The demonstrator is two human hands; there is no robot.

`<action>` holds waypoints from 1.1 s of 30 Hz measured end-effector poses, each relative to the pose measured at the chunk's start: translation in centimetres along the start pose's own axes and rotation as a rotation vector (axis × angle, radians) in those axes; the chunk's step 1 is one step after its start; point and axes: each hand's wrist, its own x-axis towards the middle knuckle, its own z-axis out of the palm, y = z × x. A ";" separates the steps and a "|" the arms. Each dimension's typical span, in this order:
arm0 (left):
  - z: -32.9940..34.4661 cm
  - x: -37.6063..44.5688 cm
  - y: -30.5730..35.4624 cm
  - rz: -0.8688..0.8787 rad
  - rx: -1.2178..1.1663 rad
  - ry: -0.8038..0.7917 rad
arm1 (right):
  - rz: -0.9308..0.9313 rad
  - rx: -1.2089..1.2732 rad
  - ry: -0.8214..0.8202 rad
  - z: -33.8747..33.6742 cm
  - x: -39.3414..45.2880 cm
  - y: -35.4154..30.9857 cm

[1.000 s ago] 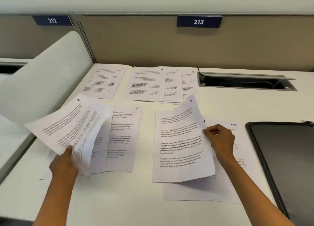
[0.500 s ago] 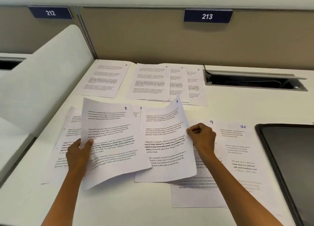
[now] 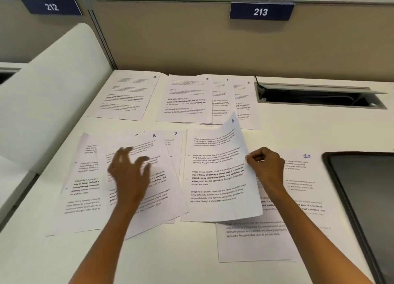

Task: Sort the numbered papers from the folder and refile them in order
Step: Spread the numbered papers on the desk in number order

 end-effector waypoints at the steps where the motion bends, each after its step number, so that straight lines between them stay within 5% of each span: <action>1: 0.8 0.0 1.4 0.094 -0.051 -0.040 | -0.002 0.003 -0.007 0.0 0.1 0.1; 8: 5.1 -0.2 5.4 0.002 -0.046 -0.384 | -0.007 0.032 -0.023 -0.7 0.4 -0.1; 14: 5.9 -1.6 5.7 -0.081 -0.159 -0.181 | -0.013 0.054 -0.043 -1.6 0.1 0.6; 33: 6.3 -2.3 7.0 -0.113 -0.063 -0.088 | 0.084 0.148 -0.077 -2.6 -0.7 0.6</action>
